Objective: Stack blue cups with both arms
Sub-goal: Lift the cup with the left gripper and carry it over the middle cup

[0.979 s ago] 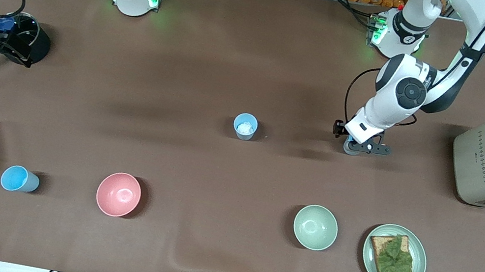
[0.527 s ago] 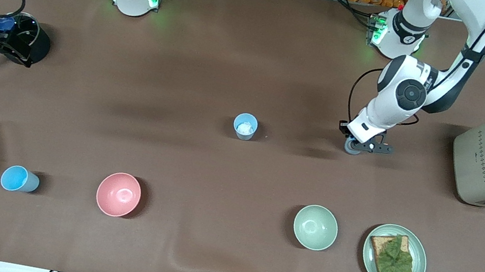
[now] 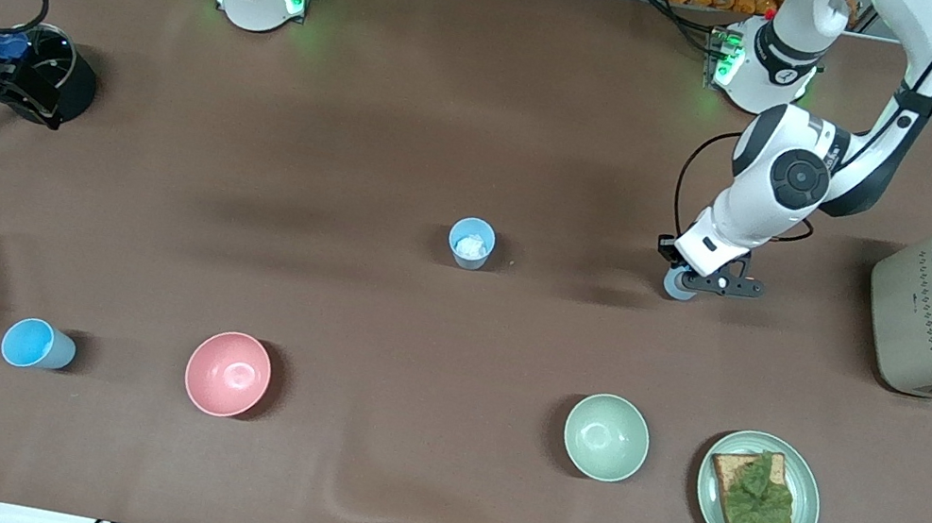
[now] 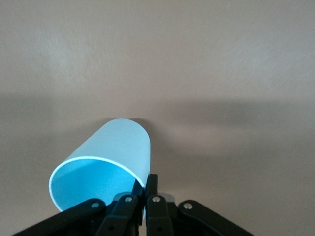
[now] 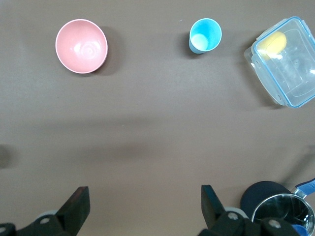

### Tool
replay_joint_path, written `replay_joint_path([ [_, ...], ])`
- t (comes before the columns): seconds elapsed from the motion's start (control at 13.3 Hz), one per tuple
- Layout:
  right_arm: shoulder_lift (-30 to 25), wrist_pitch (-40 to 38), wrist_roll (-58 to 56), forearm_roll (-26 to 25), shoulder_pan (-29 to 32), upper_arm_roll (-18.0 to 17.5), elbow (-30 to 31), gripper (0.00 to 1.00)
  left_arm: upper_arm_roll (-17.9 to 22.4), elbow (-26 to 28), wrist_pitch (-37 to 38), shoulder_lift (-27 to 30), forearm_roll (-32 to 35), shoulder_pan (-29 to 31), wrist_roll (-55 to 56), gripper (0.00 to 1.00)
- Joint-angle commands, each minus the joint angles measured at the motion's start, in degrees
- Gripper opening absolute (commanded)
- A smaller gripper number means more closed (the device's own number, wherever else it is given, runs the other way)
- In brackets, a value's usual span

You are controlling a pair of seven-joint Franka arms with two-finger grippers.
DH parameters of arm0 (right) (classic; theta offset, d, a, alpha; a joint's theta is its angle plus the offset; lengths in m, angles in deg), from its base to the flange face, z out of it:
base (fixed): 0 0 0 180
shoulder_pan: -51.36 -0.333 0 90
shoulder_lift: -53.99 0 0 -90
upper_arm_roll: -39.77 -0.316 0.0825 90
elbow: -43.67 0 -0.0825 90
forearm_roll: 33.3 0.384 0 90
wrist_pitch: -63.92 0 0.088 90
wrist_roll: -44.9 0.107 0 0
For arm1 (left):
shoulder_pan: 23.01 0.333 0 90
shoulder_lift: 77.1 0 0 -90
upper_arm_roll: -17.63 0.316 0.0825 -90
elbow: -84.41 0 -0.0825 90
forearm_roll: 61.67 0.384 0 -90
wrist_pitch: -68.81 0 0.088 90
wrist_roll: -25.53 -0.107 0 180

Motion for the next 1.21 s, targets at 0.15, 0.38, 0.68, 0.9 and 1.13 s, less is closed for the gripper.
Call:
replay_joint_path([
  [0.15,-0.37,-0.38,0.44,-0.7,0.57,-0.36,0.09,1.0,-0.82,-11.18,12.68,4.3,-4.76,-1.52,0.33,0.0],
  [0.38,-0.37,-0.56,0.44,-0.7,0.57,-0.36,0.09,1.0,-0.82,-19.63,17.89,3.95,-5.03,-5.56,0.51,0.0],
  [0.68,-0.28,-0.56,0.44,-0.61,0.65,-0.27,0.09,1.0,-0.74,-25.18,18.6,0.53,-4.94,-12.5,3.3,0.0],
  [0.9,-0.28,-0.56,0.44,-0.61,0.65,-0.27,0.09,1.0,-0.48,-28.78,18.69,-2.02,-7.12,-17.42,10.42,0.0],
  [1.13,-0.28,-0.65,0.44,-0.52,0.65,-0.27,0.09,1.0,2.14,-35.18,23.23,-6.05,-10.04,-23.38,15.16,0.0],
])
